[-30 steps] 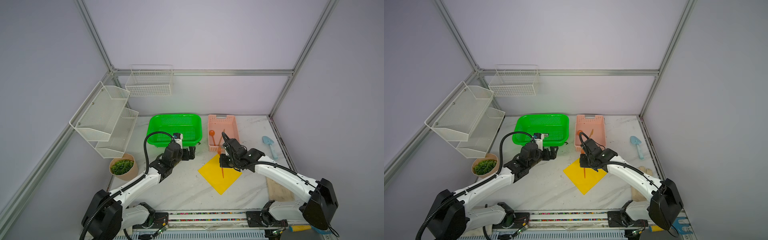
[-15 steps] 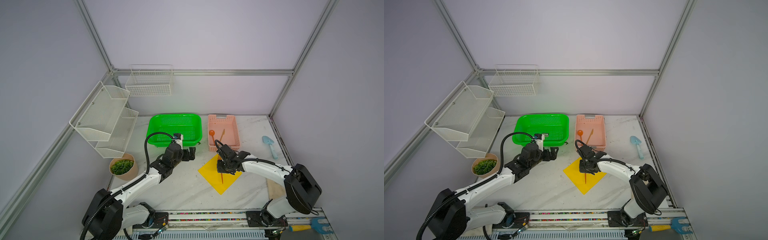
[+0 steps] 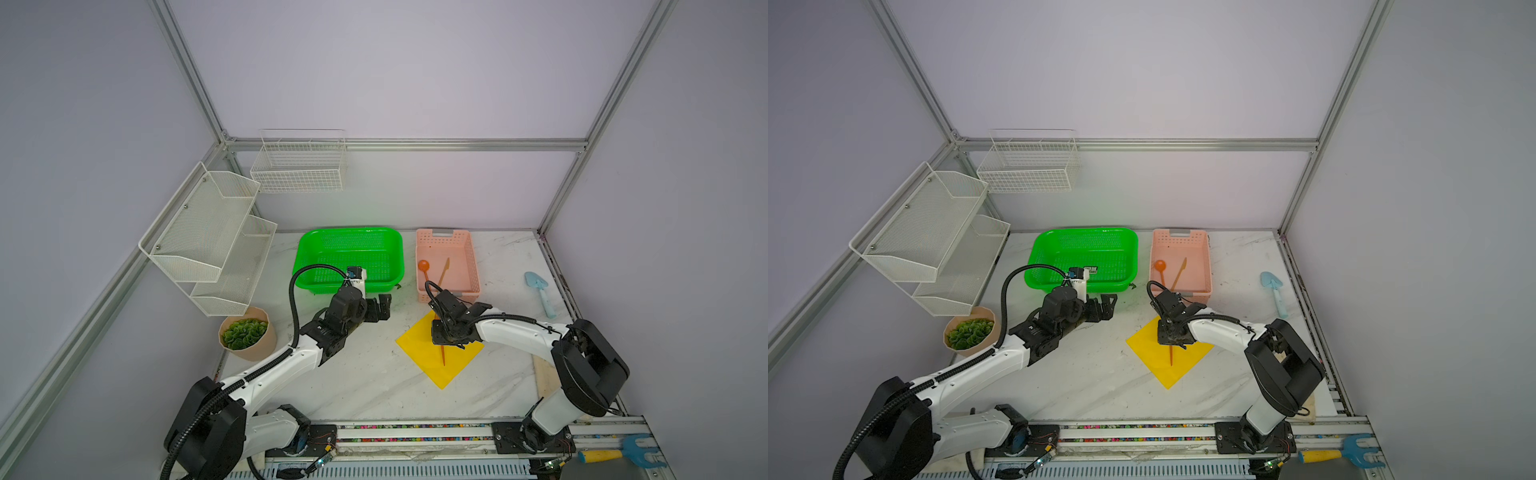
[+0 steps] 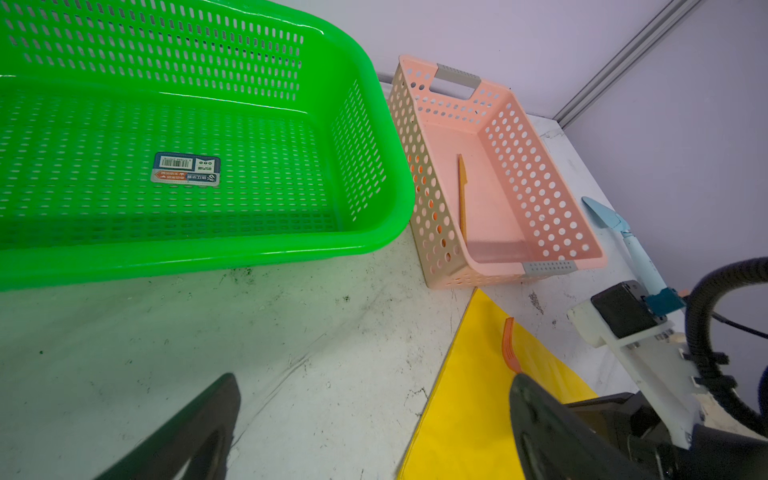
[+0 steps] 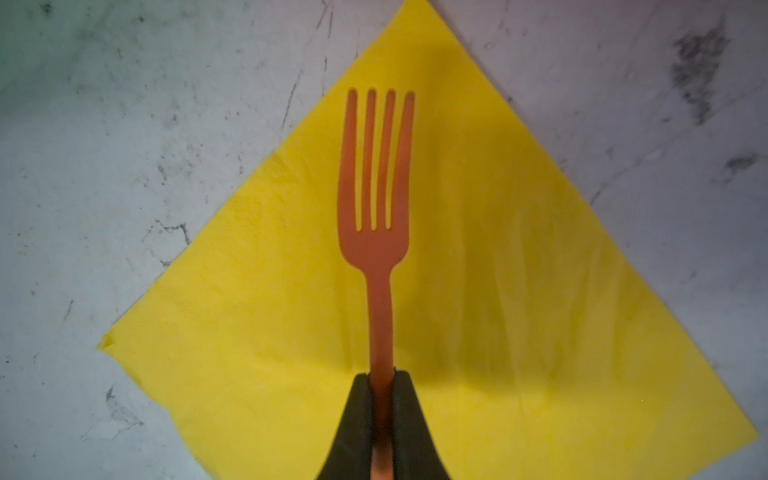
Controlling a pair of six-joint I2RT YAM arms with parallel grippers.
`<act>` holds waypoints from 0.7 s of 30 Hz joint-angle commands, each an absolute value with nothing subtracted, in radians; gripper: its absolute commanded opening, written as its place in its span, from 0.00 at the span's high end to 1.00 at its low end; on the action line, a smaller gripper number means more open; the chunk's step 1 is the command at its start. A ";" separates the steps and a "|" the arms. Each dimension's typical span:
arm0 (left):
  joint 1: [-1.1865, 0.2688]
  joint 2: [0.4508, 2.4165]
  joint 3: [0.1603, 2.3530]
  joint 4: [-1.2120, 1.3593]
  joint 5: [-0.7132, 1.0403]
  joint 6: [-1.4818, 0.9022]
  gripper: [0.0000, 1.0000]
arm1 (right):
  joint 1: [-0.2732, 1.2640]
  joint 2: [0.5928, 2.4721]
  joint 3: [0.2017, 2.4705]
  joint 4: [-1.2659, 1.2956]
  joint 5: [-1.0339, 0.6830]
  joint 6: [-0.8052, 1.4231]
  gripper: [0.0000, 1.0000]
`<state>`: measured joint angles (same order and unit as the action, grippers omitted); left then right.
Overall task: Place the utensils on the paper napkin and roll it up
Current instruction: 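Lower the fork onto the napkin and open the right gripper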
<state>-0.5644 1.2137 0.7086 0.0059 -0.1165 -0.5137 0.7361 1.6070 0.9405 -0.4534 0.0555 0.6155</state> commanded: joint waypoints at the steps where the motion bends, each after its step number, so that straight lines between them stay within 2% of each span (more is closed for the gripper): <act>1: -0.568 1.218 0.666 0.049 -0.125 -0.522 0.00 | 0.741 1.616 0.958 -0.443 0.096 0.620 1.00; 21: -0.568 1.227 0.667 0.055 -0.125 -0.520 0.00 | 0.741 1.649 0.945 -0.416 0.107 0.637 1.00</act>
